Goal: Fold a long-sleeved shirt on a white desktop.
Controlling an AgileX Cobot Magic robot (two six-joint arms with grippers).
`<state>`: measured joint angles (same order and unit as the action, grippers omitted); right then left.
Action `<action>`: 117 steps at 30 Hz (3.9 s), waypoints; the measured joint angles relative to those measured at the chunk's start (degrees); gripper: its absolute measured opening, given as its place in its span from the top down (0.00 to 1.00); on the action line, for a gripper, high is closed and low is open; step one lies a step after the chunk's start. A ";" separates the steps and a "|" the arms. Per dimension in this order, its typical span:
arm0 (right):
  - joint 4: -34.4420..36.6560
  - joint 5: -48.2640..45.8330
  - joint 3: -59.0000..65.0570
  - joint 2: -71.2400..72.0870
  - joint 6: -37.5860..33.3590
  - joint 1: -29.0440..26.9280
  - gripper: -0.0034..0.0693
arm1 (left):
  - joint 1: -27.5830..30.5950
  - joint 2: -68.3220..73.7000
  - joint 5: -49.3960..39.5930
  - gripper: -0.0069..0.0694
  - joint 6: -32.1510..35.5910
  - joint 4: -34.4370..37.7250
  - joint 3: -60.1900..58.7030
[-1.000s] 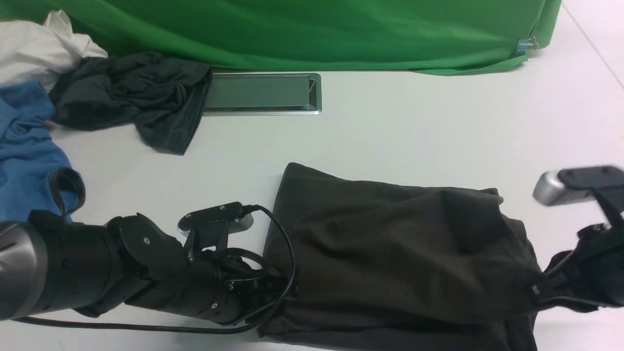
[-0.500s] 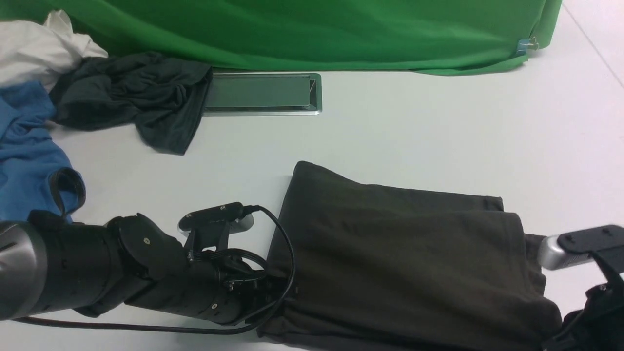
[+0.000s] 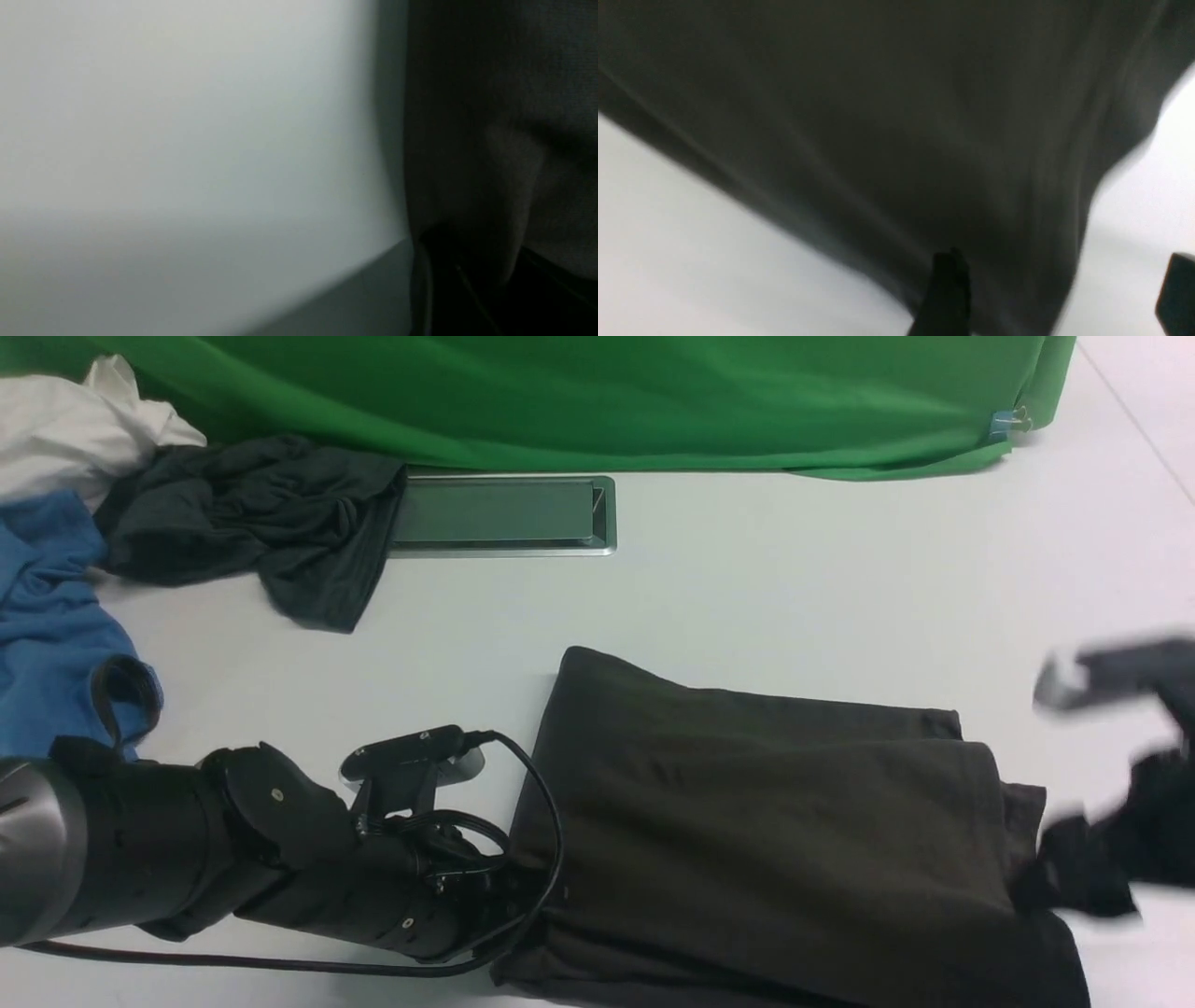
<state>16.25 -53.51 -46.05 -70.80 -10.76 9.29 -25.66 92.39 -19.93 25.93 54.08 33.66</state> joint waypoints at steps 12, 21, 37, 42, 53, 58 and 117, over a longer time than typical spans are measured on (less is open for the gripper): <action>10.01 8.82 0.99 -4.03 -10.38 3.92 0.78 | 0.01 -5.14 -24.94 0.02 -23.07 -35.47 10.89; 9.96 17.81 4.42 -19.46 -11.51 7.94 0.91 | 0.01 -17.74 -29.09 0.00 -26.42 -40.56 17.73; 9.64 16.37 -6.95 -26.60 -5.16 8.04 0.89 | 0.01 -28.69 -36.62 0.00 -27.39 -49.39 17.92; 9.39 15.78 -6.95 -17.97 -2.24 8.04 0.83 | 0.01 -28.86 -38.93 0.03 -24.84 -46.60 17.60; -1.56 37.37 -1.17 14.97 -0.57 8.04 0.75 | 0.01 -41.43 -40.97 0.56 -29.60 -40.63 14.59; -3.22 51.54 9.70 31.77 -0.61 8.04 0.75 | 0.01 -53.46 -41.08 0.85 -33.60 -32.87 14.59; -3.40 36.64 22.90 63.61 0.96 8.04 0.63 | 6.56 -79.34 -9.07 0.89 -32.11 -57.69 2.92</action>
<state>12.85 -16.87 -23.15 -7.19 -9.80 17.33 -19.11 13.04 -29.01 -6.18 -3.60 36.58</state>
